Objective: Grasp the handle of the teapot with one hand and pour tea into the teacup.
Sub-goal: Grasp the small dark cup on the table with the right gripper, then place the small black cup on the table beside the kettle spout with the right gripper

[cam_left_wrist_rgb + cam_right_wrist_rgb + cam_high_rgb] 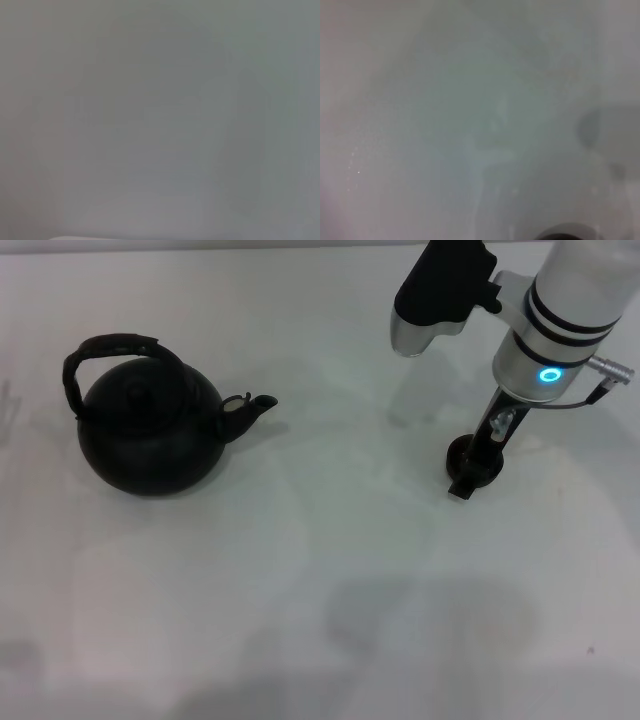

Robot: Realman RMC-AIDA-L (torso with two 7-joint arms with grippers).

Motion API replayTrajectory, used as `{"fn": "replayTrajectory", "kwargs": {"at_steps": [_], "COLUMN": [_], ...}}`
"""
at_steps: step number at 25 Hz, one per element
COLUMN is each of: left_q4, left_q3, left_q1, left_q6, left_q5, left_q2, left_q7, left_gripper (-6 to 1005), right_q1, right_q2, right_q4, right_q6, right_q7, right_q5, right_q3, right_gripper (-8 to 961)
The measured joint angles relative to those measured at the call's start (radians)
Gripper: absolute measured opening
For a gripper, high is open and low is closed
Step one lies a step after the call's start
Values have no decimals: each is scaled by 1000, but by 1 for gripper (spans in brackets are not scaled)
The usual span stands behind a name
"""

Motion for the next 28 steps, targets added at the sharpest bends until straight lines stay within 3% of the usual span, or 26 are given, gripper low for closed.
{"fn": "replayTrajectory", "kwargs": {"at_steps": [6, 12, 16, 28], "left_q4": [0, 0, 0, 3], "left_q3": [0, 0, 0, 8], "left_q1": [0, -2, -2, -6], "left_q6": [0, 0, 0, 2], "left_q5": [-2, -3, -3, 5], "left_q2": [0, 1, 2, 0], "left_q7": [0, 0, 0, 0], "left_gripper": [888, 887, 887, 887], "right_q1": [7, 29, 64, 242], "right_q2": [-1, 1, 7, 8], "right_q4": [-6, -12, -20, -4], "right_q6": [-18, -26, -13, 112], "right_q7": [0, 0, 0, 1], "right_q5": [-9, -6, 19, 270], "right_q3": [0, 2, -7, -276], "right_gripper": [817, 723, 726, 733]}}
